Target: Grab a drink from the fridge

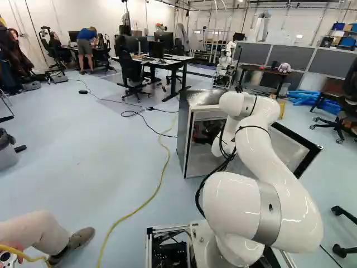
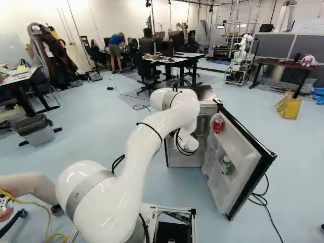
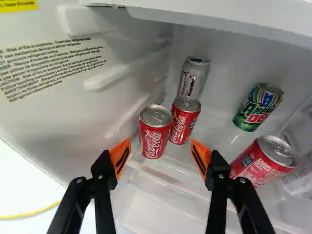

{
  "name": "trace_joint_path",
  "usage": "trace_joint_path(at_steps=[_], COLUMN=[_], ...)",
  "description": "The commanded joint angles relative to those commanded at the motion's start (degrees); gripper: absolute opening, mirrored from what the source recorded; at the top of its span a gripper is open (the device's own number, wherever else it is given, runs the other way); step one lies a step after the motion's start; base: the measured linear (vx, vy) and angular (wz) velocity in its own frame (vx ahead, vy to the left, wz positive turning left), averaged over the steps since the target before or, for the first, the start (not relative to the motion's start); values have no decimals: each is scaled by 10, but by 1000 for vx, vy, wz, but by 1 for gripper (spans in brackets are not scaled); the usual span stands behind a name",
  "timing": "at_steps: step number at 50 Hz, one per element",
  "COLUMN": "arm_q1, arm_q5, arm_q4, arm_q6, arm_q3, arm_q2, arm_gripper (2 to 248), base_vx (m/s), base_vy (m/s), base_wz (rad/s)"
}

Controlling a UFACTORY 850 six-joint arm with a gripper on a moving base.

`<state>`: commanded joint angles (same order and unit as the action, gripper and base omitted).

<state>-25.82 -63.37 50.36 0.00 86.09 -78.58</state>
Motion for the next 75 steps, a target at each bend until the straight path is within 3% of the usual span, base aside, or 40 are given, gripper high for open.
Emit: trace_joint_path(at_steps=[36,53,54,58,59,63,64,75], arm_q1=[20,21,21,21,21,21,21,21], arm_q5=[0,0,0,0,0,0,0,0], arm_q4=[0,0,0,0,0,0,0,0], arm_q6=[0,0,0,0,0,0,0,0], arm_q3=[63,69,69,69,69,69,69,69], arm_q2=[-32,-35,-35,-35,-35,-35,-35,-35], arm_gripper=[181,181,156,156,119,119,92,90], base_vx=[0,0,0,0,0,0,0,0], base_vy=[0,0,0,0,0,0,0,0], base_wz=[0,0,0,0,0,0,0,0])
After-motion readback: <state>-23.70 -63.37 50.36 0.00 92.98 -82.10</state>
